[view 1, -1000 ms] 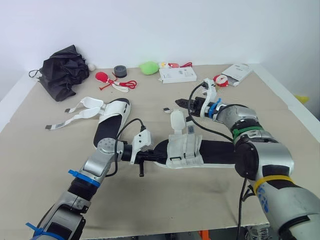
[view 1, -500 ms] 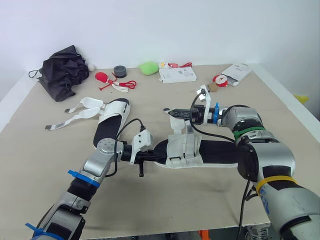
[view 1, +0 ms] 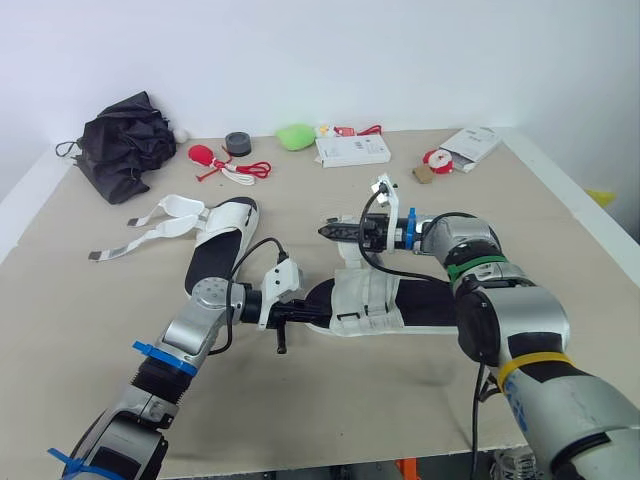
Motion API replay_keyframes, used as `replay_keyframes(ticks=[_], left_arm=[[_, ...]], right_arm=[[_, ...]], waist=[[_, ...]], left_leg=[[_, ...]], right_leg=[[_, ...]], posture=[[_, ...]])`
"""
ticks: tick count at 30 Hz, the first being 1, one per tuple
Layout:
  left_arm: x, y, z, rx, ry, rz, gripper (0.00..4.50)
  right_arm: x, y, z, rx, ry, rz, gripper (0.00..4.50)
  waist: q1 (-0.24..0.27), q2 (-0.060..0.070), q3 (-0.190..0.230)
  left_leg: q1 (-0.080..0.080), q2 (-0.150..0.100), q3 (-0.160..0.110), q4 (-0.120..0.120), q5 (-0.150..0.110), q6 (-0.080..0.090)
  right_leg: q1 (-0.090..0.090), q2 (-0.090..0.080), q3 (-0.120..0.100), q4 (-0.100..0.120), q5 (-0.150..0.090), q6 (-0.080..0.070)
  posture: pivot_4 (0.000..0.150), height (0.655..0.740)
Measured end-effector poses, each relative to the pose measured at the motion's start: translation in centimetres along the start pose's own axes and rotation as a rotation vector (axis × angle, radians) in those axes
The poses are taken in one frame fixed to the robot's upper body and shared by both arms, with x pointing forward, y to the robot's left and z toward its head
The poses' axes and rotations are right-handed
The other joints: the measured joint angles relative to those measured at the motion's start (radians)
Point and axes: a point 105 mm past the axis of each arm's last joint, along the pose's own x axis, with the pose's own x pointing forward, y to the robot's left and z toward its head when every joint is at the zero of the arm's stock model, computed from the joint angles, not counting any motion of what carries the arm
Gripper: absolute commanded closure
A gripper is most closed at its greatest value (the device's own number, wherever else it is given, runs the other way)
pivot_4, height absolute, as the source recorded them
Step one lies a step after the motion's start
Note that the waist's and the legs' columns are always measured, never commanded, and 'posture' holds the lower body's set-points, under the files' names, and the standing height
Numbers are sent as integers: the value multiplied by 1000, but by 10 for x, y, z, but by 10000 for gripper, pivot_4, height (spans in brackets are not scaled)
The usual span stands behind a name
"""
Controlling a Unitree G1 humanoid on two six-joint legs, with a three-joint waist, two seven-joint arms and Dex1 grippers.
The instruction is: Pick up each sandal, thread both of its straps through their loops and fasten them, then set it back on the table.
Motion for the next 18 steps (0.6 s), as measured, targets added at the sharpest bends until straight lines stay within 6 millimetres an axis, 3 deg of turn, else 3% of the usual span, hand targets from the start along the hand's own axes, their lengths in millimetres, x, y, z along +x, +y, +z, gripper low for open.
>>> replay_keyframes(ticks=[8, 11, 18], left_arm=[[-1, -2, -1, -12, -8, 15, 45000], [-1, -2, -1, -11, -8, 17, 45000], [-1, -2, 0, -12, -9, 17, 45000]], right_arm=[[2, -10, 14, -8, -84, -121, 5510], [1, -15, 17, 9, -127, -155, 12661], [0, -10, 25, 20, -186, -114, 44364]], waist=[[0, 0, 0], [0, 0, 0], [0, 0, 0]], left_leg=[[1, 1, 2, 0, -1, -1], [1, 1, 4, 0, -1, -2], [2, 1, 6, 0, -1, -2]], right_leg=[[0, 1, 2, 0, 0, -1], [-1, 1, 4, 0, 0, -1], [-1, 1, 5, 0, 0, -1]], posture=[[1500, 7400], [1500, 7400], [1500, 7400]])
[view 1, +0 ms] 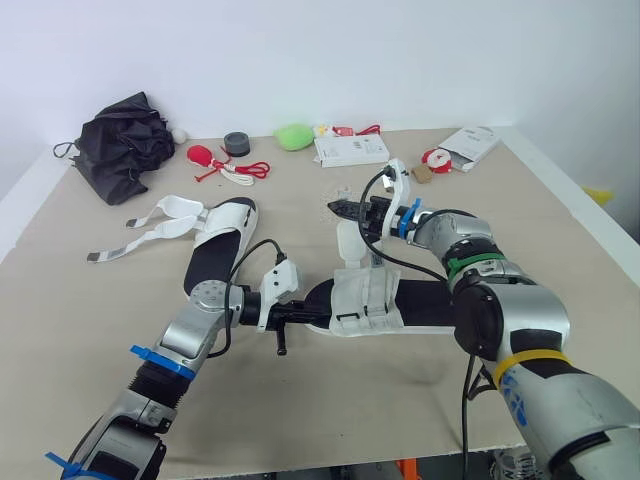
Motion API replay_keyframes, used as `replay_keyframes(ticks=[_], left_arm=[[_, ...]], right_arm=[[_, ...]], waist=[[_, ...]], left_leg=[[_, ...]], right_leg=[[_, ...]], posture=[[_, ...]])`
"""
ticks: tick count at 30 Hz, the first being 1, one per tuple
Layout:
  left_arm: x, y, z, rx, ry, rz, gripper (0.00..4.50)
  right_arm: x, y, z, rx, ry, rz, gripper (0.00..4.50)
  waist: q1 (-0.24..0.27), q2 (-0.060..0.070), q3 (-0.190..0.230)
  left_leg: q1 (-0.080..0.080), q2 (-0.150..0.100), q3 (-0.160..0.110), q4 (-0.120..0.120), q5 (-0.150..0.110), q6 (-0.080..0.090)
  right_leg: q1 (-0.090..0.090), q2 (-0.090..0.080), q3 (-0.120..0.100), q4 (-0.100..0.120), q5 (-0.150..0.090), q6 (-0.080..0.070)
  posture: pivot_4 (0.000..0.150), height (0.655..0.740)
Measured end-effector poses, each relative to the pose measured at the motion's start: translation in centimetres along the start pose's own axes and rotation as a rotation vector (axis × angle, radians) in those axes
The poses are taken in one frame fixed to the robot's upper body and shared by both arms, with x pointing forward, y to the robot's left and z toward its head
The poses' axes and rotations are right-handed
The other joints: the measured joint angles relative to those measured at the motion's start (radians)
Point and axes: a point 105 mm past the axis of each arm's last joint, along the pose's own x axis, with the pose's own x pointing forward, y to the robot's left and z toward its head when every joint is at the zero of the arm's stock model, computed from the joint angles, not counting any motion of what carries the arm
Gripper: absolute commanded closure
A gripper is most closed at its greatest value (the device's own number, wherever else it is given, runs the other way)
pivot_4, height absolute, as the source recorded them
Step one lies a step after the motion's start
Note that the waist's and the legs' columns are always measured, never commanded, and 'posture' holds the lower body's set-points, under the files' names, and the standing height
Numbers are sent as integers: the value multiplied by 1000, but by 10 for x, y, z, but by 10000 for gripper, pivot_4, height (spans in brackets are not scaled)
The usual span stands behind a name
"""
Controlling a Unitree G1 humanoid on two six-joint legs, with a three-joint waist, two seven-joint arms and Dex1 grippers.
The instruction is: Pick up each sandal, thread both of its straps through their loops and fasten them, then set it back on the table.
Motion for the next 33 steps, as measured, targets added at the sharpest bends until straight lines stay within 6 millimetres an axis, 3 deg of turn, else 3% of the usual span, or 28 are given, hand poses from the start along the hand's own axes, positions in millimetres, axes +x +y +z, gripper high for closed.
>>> replay_keyframes(ticks=[10, 17, 18, 22, 23, 29, 33], left_arm=[[1, 1, 0, -3, 0, 0, 45000], [3, 1, 1, -6, -3, -9, 45000], [4, 1, 1, -4, -4, -13, 45000], [4, 1, 1, -3, -3, -21, 45000], [6, 1, 2, -6, -4, -31, 45000], [9, 4, 3, -1, -11, -55, 45000], [11, 5, 4, 3, -15, -71, 45000]], right_arm=[[-5, 7, 6, -91, -5, 78, 44364], [-9, 19, -4, -692, 51, 69, 44364], [-12, 26, -3, -835, 25, 43, 44364], [-18, 49, -3, -1119, -30, 20, 44364], [-26, 57, -7, -1279, -44, 1, 44364], [-53, 81, -25, -1808, -108, 20, 44364], [-65, 88, -38, -2010, -149, 77, 44364]], waist=[[1, 0, 0], [4, 0, 0], [5, 0, 0], [7, 0, 0], [8, 0, 0], [12, -1, 1], [12, -3, 2]], left_leg=[[0, 0, 0, 0, 0, 0], [0, 0, 1, 1, -1, -3], [0, 0, 1, 1, -2, -3], [0, 0, 1, 2, -2, -4], [0, 0, 1, 2, -2, -4], [1, -2, 2, 3, -2, -4], [1, -5, 3, 3, -2, -4]], right_leg=[[0, 0, 0, 0, 0, 0], [0, -1, 1, 1, -4, 8], [0, -1, 1, 1, -4, 8], [0, -1, 1, 1, -5, 10], [0, -1, 1, 1, -5, 11], [0, 0, 2, 1, -6, 13], [0, -1, 3, 1, -5, 15]], posture=[[1500, 7400], [1500, 7400], [1500, 7400], [1500, 7400], [1500, 7400], [1500, 7400], [1500, 7400]])
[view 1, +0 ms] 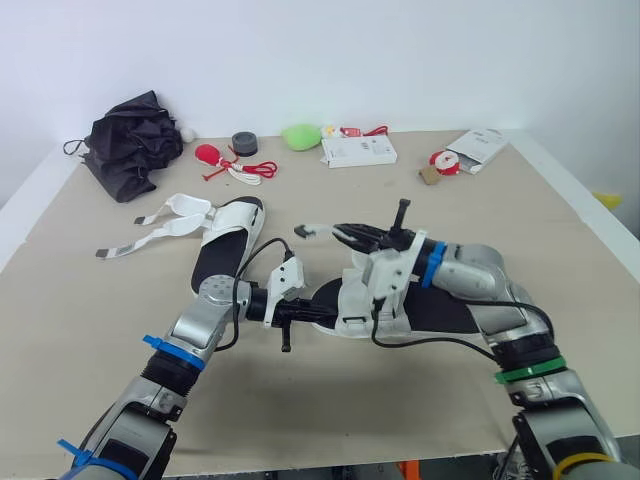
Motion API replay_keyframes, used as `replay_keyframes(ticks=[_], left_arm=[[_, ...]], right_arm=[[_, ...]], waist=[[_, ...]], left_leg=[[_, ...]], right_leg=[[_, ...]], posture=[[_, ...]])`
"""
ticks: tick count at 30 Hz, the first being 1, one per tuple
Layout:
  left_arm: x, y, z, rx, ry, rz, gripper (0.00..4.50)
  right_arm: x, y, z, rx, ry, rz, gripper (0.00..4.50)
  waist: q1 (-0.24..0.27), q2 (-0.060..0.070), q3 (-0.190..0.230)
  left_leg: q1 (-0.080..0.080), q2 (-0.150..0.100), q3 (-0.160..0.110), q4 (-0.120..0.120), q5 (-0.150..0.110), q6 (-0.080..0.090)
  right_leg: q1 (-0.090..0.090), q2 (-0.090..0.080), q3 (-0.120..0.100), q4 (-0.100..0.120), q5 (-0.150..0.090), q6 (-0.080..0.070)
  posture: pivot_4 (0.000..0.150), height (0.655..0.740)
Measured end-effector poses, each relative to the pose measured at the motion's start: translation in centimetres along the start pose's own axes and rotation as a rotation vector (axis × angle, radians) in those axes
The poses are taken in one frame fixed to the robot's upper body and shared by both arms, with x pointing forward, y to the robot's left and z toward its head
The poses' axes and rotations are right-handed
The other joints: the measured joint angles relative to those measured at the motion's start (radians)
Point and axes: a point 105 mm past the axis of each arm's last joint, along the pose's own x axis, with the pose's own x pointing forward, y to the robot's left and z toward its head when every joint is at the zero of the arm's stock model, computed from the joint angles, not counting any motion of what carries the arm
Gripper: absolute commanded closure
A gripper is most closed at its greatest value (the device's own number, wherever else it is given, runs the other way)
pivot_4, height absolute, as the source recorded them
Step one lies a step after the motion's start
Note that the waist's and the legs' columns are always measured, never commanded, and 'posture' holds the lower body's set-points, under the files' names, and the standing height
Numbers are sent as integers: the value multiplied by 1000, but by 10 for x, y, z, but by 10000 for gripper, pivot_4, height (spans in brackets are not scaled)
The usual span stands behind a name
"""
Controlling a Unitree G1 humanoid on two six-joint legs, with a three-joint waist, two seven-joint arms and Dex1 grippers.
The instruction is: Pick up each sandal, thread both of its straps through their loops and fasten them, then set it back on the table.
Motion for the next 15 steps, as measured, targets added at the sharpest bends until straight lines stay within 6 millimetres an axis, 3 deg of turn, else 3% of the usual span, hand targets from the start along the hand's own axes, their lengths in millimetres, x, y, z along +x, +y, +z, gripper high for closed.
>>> replay_keyframes(ticks=[12, 13, 14, 15], left_arm=[[3, 1, 4, 15, 0, -39, 45000], [4, 1, 2, 14, 7, -36, 45000], [4, 1, 2, 14, 8, -35, 45000], [4, 1, 1, 9, 10, -29, 45000]], right_arm=[[-11, 15, 35, -217, -234, 58, 44364], [-12, 17, 38, -226, -257, 68, 36173], [-12, 17, 38, -226, -258, 68, 36173], [-14, 19, 41, -229, -277, 72, 31038]], waist=[[5, -2, 1], [6, -3, 1], [6, -3, 1], [6, -4, 1]], left_leg=[[1, -1, 0, 1, 0, 1], [1, -1, 0, 1, 0, 1], [1, -1, 0, 1, 0, 1], [2, -1, 0, 1, 0, 1]], right_leg=[[2, -1, 0, 0, 0, 1], [2, -1, 0, 0, 0, 1], [2, -1, 0, 0, 0, 1], [2, -1, 1, 0, 0, 1]], posture=[[1500, 7400], [1500, 7400], [1500, 7400], [1500, 7400]])
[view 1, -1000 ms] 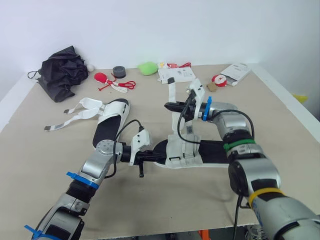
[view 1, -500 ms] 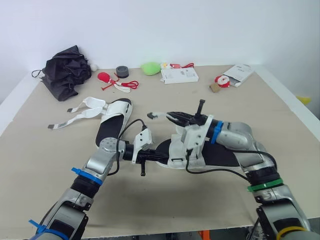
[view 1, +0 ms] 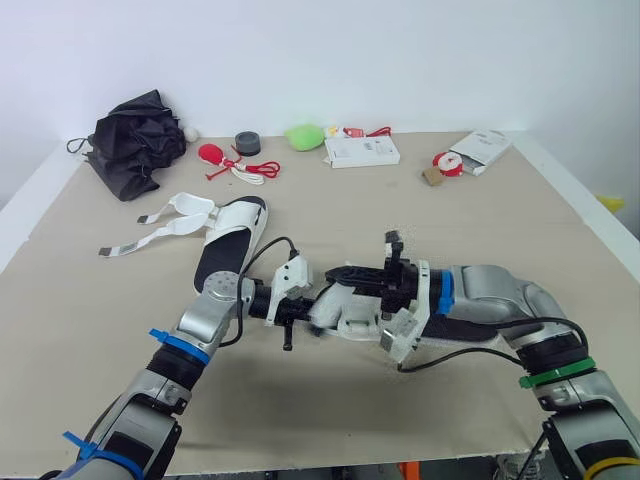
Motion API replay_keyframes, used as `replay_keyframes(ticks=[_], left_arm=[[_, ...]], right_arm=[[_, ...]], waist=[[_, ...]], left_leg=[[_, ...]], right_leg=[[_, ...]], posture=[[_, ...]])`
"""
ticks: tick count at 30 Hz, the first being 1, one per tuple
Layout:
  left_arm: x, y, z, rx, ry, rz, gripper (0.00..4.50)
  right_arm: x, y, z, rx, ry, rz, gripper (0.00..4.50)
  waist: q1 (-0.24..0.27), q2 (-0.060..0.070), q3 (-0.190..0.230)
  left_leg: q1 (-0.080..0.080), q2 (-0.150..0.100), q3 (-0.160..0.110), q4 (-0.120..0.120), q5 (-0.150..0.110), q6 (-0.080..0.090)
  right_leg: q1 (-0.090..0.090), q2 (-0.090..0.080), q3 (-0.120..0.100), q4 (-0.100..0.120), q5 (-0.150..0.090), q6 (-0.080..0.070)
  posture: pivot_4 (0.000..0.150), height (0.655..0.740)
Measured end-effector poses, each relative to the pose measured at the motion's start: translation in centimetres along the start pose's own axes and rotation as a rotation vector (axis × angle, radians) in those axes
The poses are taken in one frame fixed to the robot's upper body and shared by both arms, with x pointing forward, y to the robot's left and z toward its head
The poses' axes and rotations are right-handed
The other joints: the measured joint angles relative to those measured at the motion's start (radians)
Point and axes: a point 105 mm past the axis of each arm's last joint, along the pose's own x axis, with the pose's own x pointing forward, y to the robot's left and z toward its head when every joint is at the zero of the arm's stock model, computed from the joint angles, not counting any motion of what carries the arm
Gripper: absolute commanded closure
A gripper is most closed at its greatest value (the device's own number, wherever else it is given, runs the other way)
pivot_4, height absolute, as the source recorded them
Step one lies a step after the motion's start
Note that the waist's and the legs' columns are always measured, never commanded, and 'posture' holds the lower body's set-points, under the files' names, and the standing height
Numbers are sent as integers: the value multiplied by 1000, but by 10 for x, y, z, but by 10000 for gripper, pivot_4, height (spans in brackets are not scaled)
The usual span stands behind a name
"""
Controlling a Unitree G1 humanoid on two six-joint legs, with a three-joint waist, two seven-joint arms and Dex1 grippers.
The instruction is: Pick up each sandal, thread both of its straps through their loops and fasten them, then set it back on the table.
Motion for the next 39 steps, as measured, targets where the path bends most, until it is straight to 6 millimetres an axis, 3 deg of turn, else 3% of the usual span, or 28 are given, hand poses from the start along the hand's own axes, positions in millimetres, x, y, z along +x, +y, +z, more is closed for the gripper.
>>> replay_keyframes(ticks=[6, 10, 14, 17, 21, 24, 26, 29, 31, 32, 35, 39], left_arm=[[0, 1, -1, -1, 5, 7, 45000], [1, 0, -1, -1, 2, 2, 45000], [3, -1, 0, -2, 1, -7, 45000], [5, -1, 0, -3, -4, -10, 45000], [6, 0, 0, -2, -6, -15, 45000], [6, 1, -1, -5, -5, -12, 45000], [6, 1, -1, -7, -5, -12, 45000], [7, 1, -1, -8, -4, -17, 45000], [7, 1, -1, -7, -3, -20, 45000], [7, 1, -1, -7, -3, -20, 45000], [7, 0, -1, -7, 0, -27, 45000], [7, 0, 0, -2, 3, -34, 45000]], right_arm=[[-6, 11, -4, -3, 9, 66, 3185], [-20, 8, -18, -8, 74, 117, 3185], [-38, 5, -19, 20, 119, 174, 3185], [-56, 1, -19, 187, 220, 218, 3185], [-77, -11, -11, 676, 363, 163, 3185], [-77, -24, 5, 1069, 360, 59, 3185], [-74, -28, 25, 1360, 314, 29, 3185], [-64, -7, 66, 1727, 269, 108, 3185], [-59, 8, 85, 1850, 276, 183, 3185], [-58, 10, 88, 1862, 284, 196, 3185], [-52, 42, 87, 1926, 449, 231, 3185], [-37, 53, 70, 1993, 503, 146, 3185]], waist=[[4, -1, 0], [4, -1, 0], [11, -1, -1], [18, -2, 0], [22, -2, 0], [22, -2, 0], [22, -4, 0], [22, -10, -2], [22, -10, -3], [21, -9, -3], [21, -13, -4], [21, -13, -5]], left_leg=[[2, 0, 0, 0, 0, 0], [2, 0, 0, 0, 0, 0], [2, 0, 0, 0, -1, 1], [2, 0, 0, 0, -1, 2], [2, 0, -2, 0, -1, 2], [2, 0, -3, 0, -1, 2], [2, 1, -4, 0, -1, 2], [2, 1, -6, -1, -1, 2], [0, 1, -6, -1, -1, 2], [0, 1, -6, -1, -1, 2], [-1, 1, -5, 0, -1, 2], [-4, 1, -5, 0, -1, 2]], right_leg=[[1, 0, 0, 0, 0, -1], [1, -3, 0, 0, -1, -2], [2, -4, 0, 0, -1, -1], [2, -4, 0, 0, -1, -2], [3, -6, -2, 0, -1, -2], [4, -7, -3, -1, -2, -3], [5, -7, -5, -2, -3, -5], [6, -7, -7, -4, -4, -5], [5, -7, -6, -6, -4, -3], [4, -8, -6, -6, -3, -3], [3, -8, -7, -8, -3, -1], [1, -7, -7, -8, -2, -1]], posture=[[1500, 7400], [1500, 7400], [1500, 7400], [1500, 7400], [1500, 7400], [1500, 7400], [1500, 7400], [1500, 7400], [1500, 7400], [1500, 7400], [1500, 7400], [1500, 7400]])
